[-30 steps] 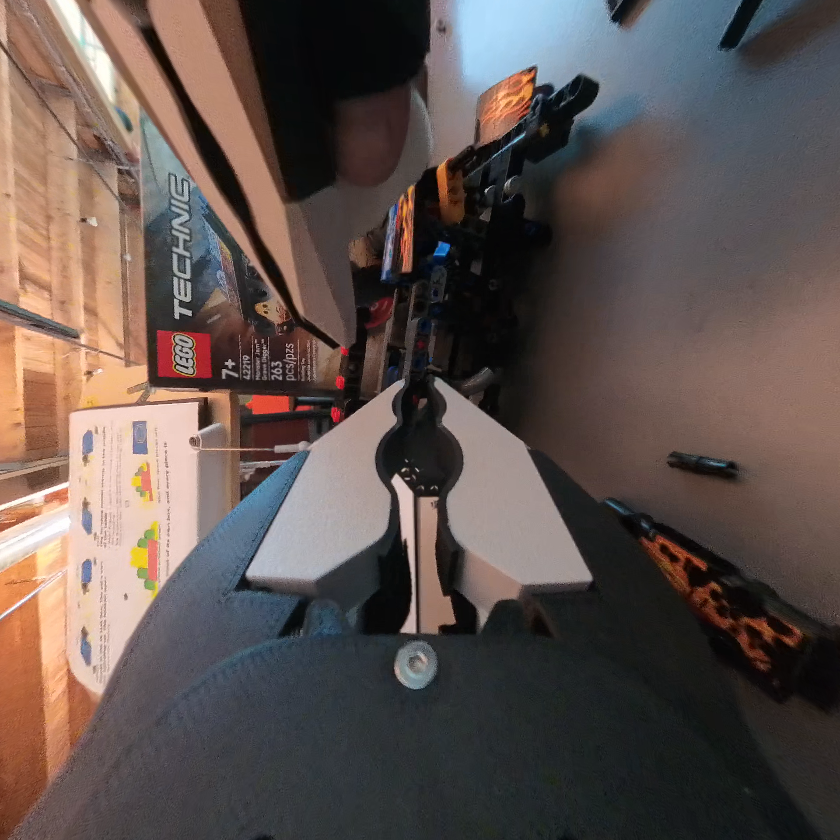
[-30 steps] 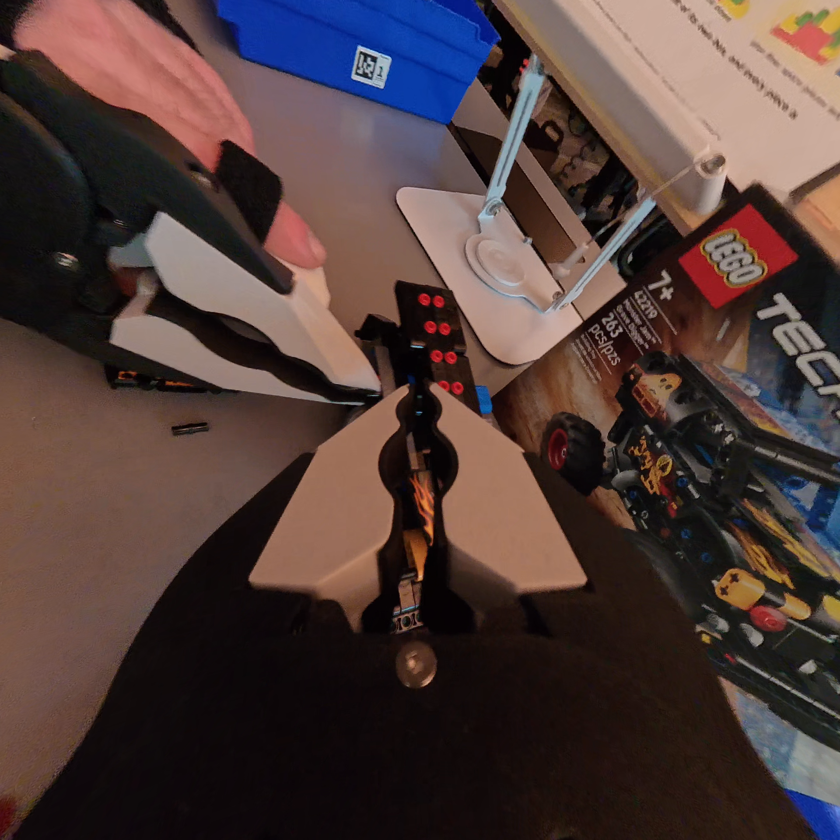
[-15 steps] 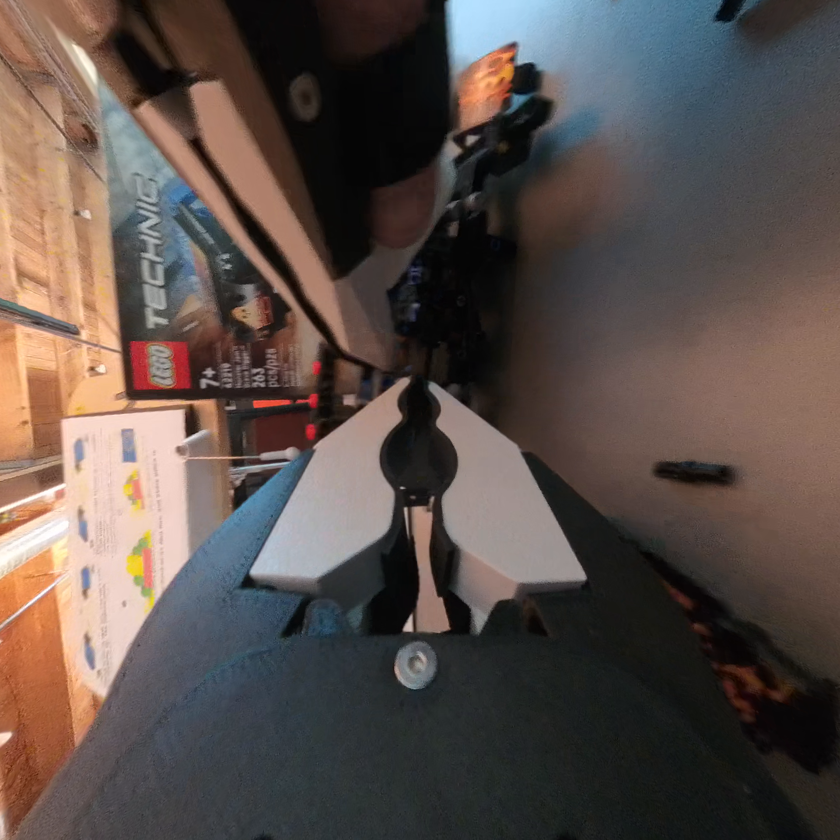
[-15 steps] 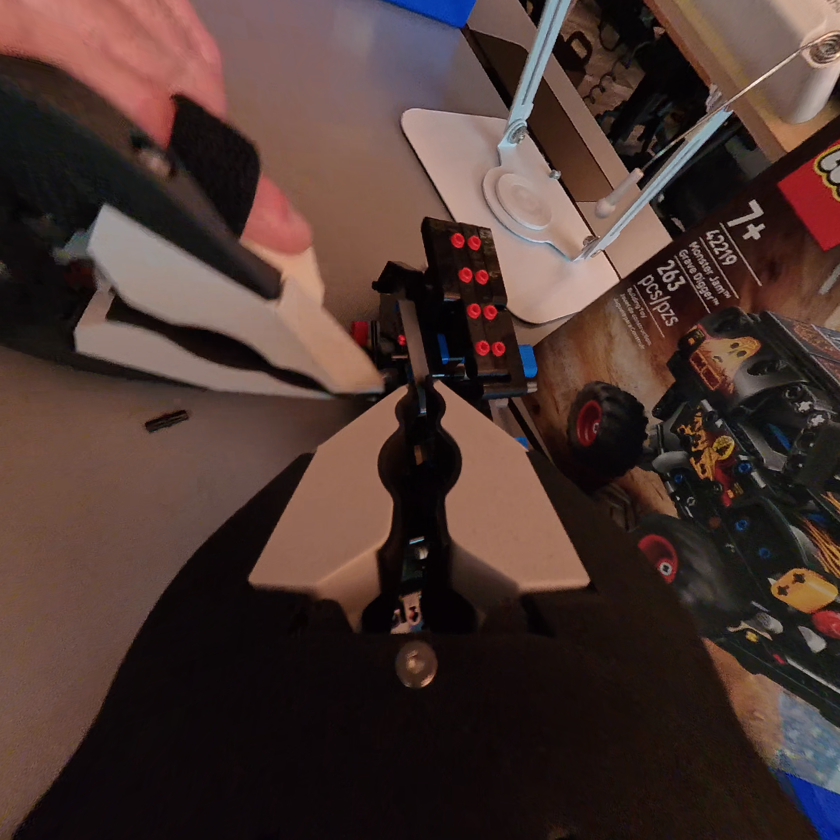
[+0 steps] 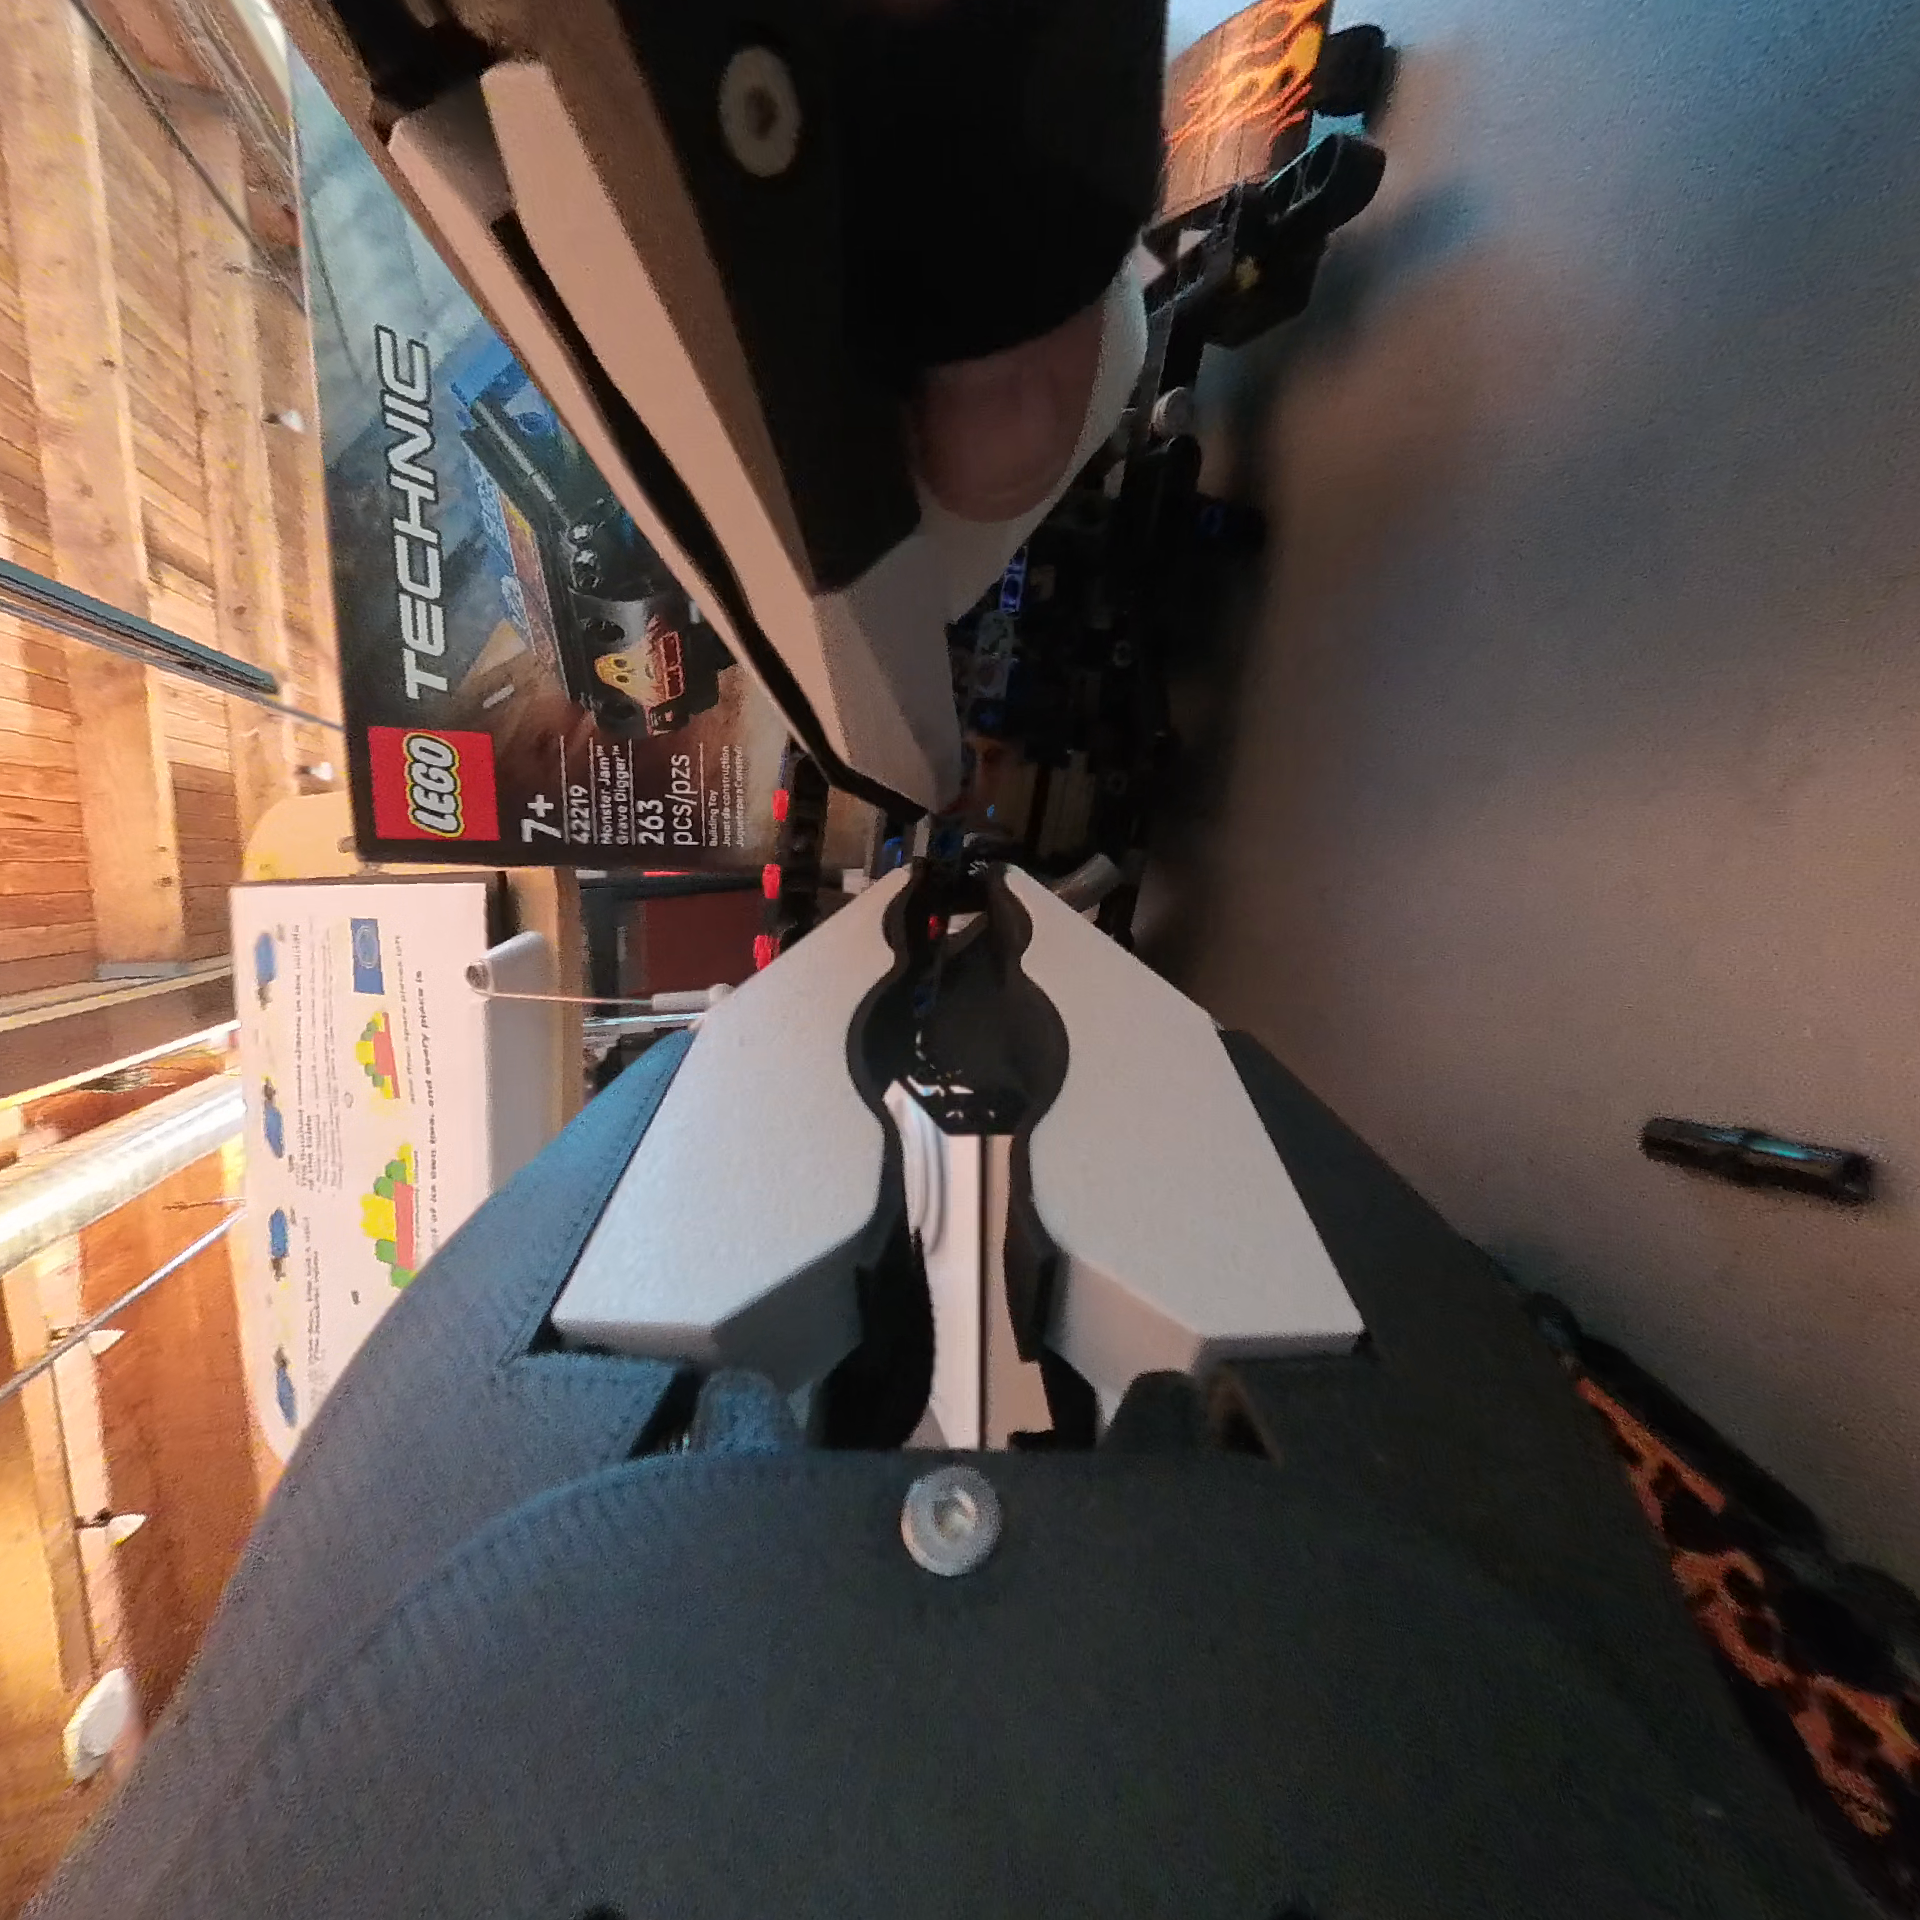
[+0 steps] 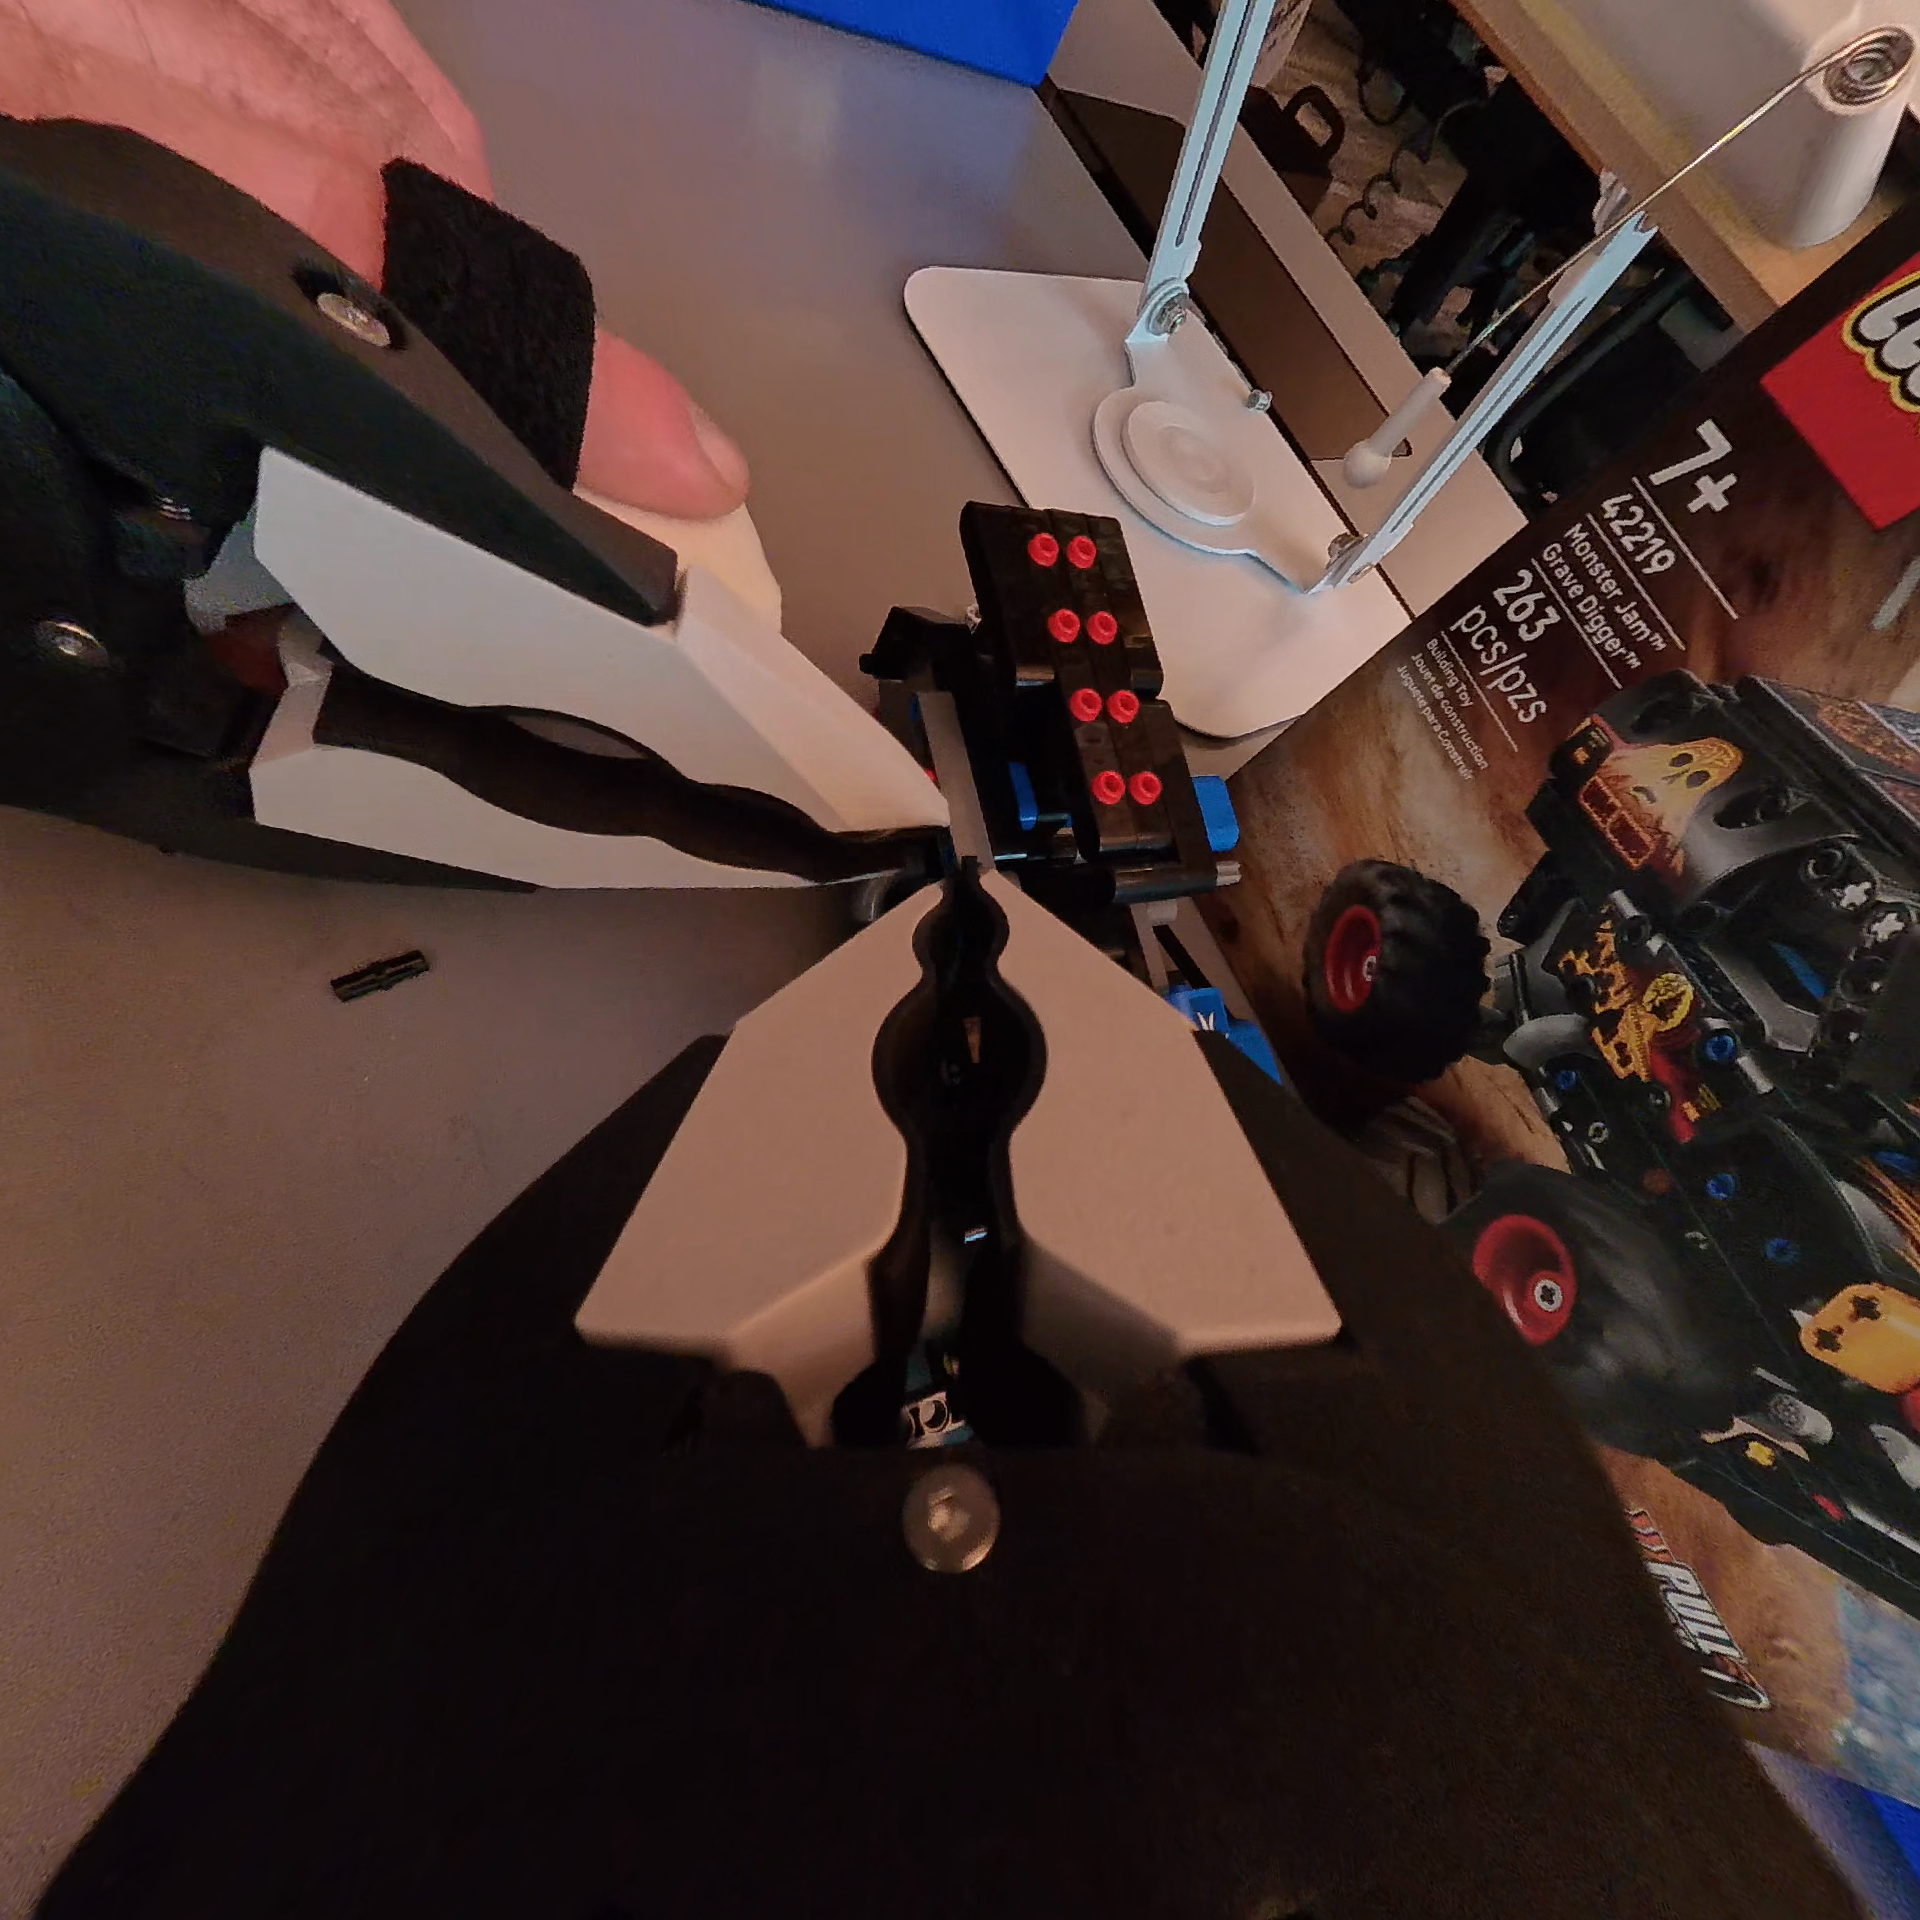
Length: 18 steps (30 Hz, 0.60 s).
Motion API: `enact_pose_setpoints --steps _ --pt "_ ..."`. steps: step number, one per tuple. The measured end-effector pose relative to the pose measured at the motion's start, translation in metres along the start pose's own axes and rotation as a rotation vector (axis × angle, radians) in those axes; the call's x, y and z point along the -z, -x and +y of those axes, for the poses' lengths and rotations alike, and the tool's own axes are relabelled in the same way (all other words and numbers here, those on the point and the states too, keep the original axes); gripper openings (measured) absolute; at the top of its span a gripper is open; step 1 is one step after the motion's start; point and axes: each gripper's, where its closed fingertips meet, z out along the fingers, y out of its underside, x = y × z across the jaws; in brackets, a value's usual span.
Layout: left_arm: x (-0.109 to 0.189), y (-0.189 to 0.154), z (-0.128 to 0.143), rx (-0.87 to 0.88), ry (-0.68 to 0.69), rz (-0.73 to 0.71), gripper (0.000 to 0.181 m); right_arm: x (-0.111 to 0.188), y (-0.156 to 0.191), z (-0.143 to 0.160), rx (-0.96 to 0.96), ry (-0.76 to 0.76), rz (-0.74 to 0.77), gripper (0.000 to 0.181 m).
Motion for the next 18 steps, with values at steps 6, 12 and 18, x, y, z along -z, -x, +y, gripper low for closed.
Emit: enact_pose_setpoints --steps 6,12,18 --pt "-0.003 -0.011 0.002 -0.052 0.030 0.033 0.000 -0.002 -0.002 0.000 -0.013 0.011 0.018 0.000" --pt "0.004 0.002 -0.005 -0.028 -0.021 -0.027 0.000 -0.001 -0.003 0.001 -0.013 0.013 0.018 0.000" --pt "-0.001 0.004 0.003 -0.040 0.006 -0.034 0.002 -0.001 -0.003 0.001 -0.014 0.008 0.015 0.000"
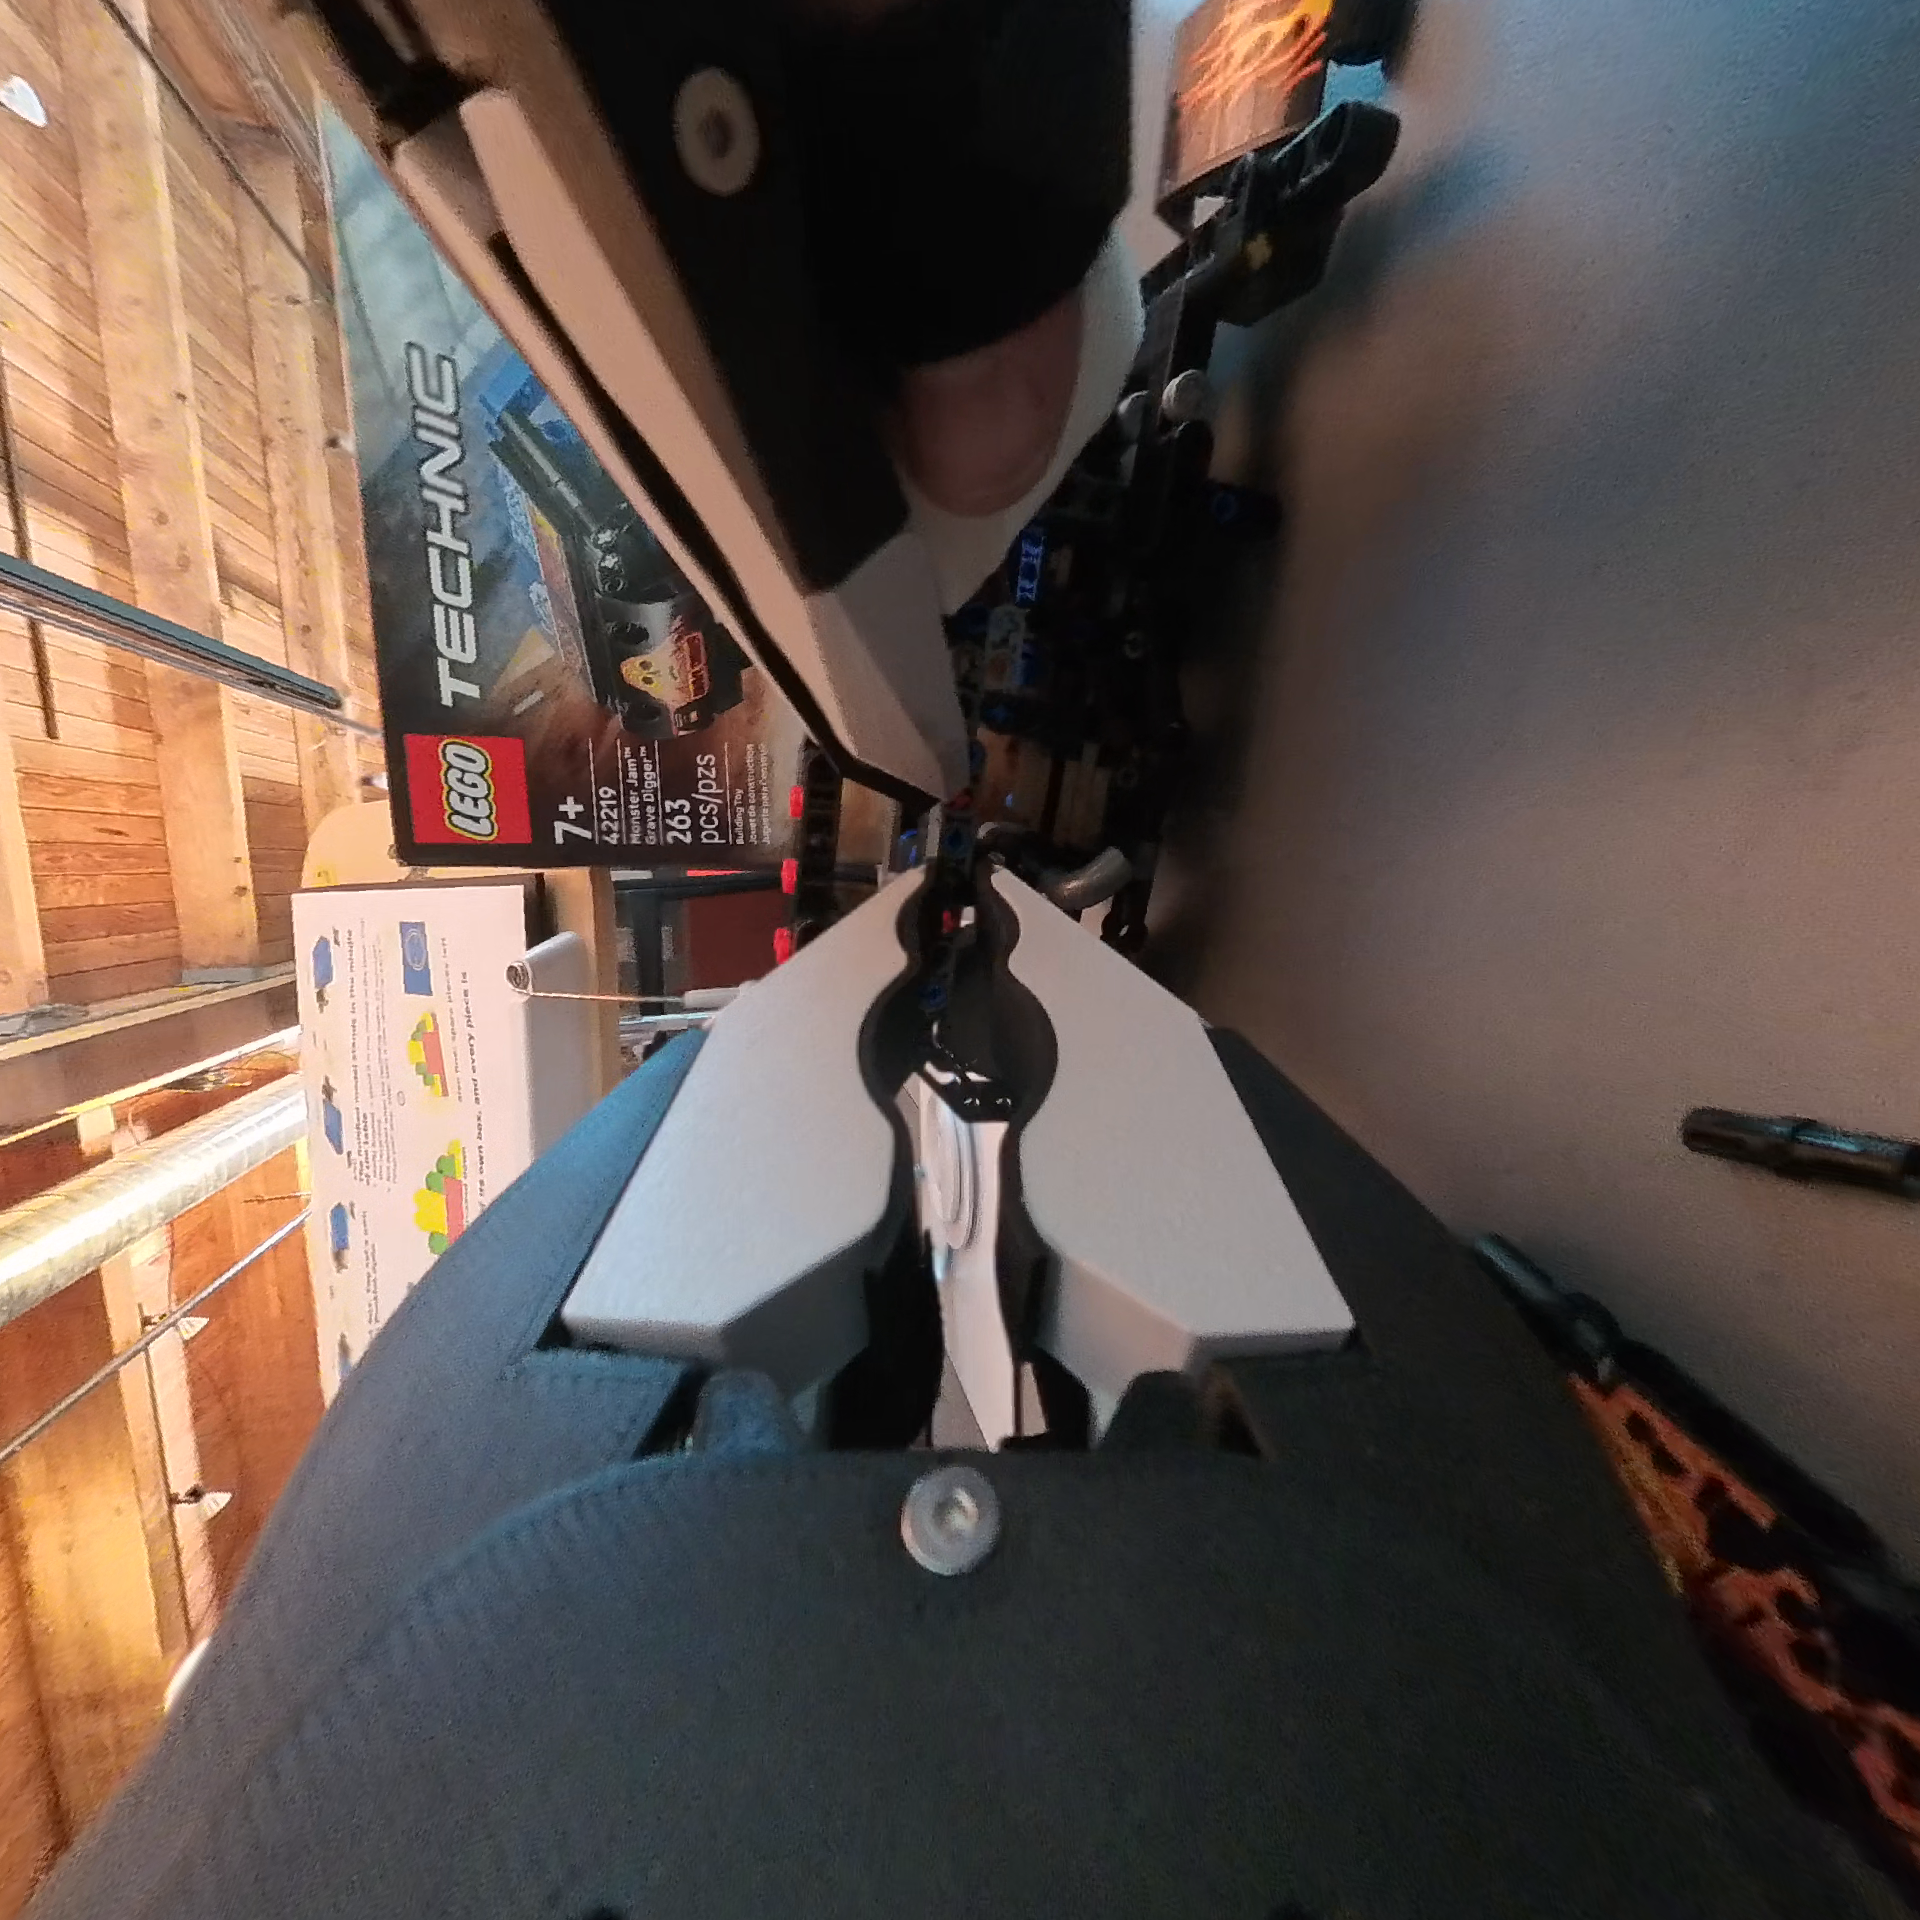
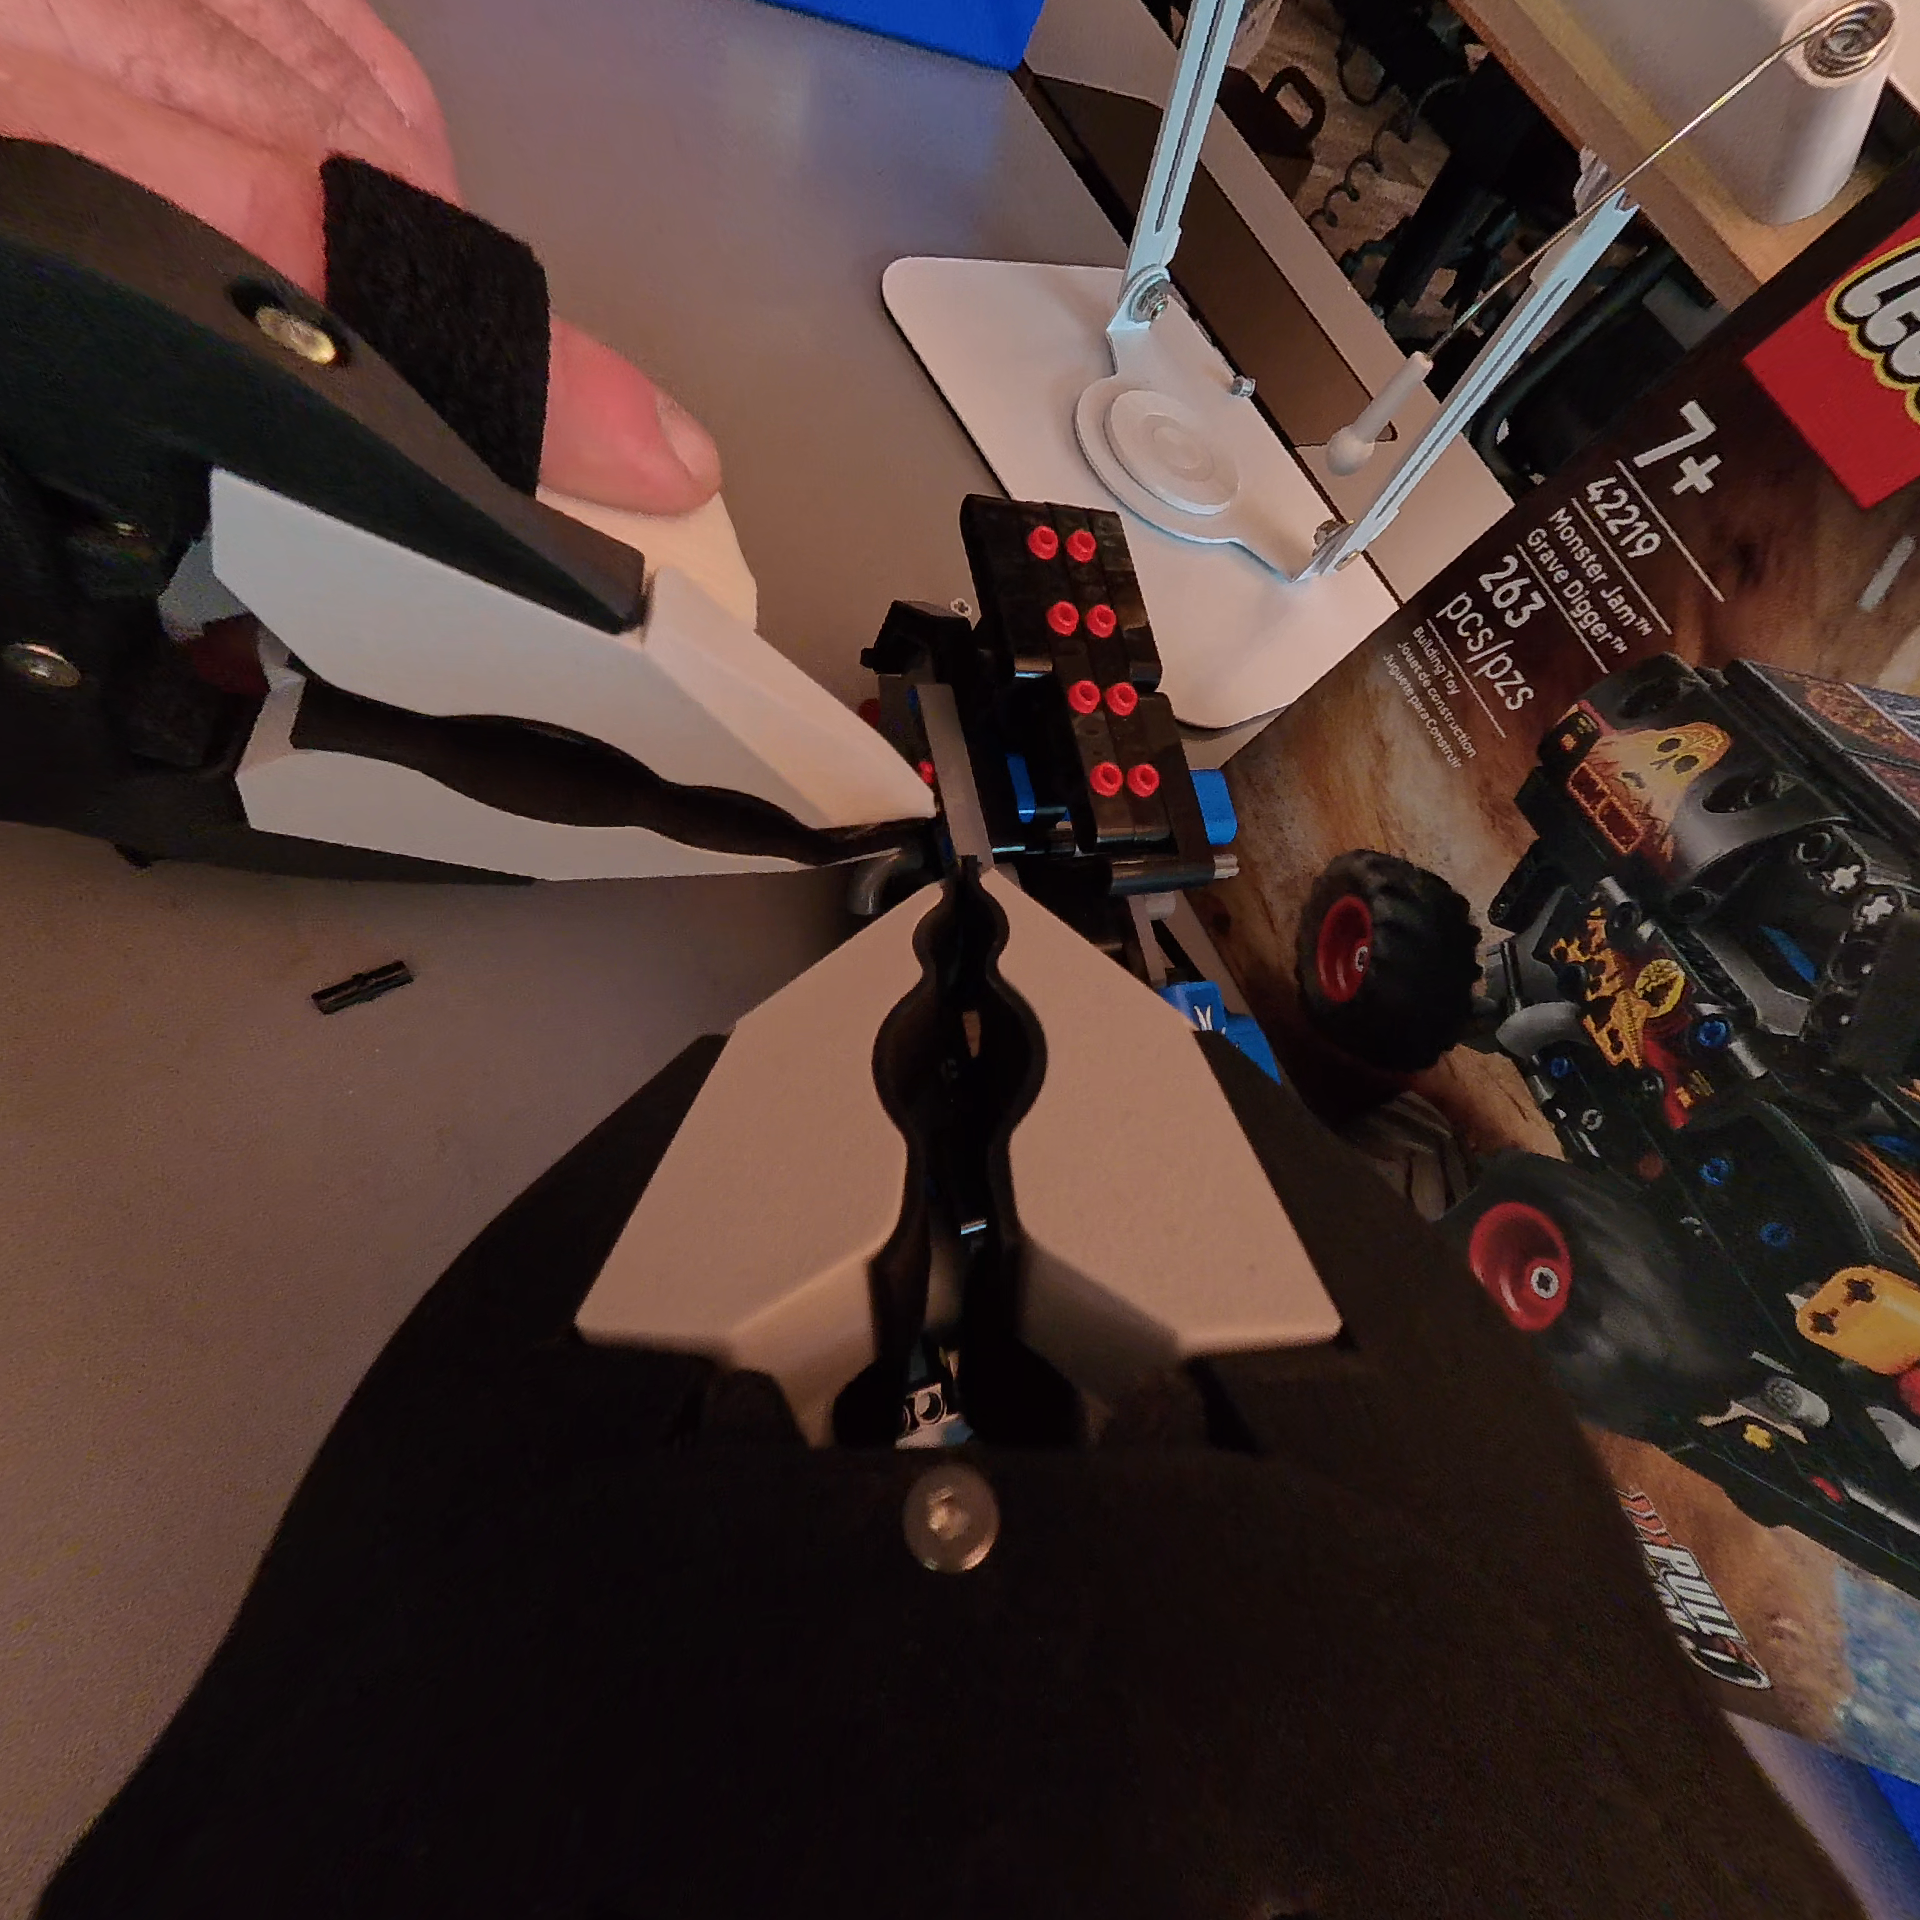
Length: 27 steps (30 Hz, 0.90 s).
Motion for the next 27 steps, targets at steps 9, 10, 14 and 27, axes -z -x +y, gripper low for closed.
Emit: enact_pose_setpoints --steps 9,10,14,27 --pt "-0.008 -0.011 0.006 -0.050 0.037 0.038 0.000 -0.001 0.000 0.000 0.005 0.008 0.009 0.000" --pt "-0.006 -0.009 0.005 -0.037 0.026 0.034 0.000 -0.001 0.000 0.000 0.005 0.008 0.013 0.000" --pt "0.001 0.003 -0.001 0.034 -0.019 0.006 0.000 -0.006 0.002 0.012 0.025 0.063 0.006 0.000" --pt "-0.013 0.007 0.016 0.188 0.053 0.032 0.000 -0.006 -0.001 0.002 -0.005 0.013 0.011 0.000"
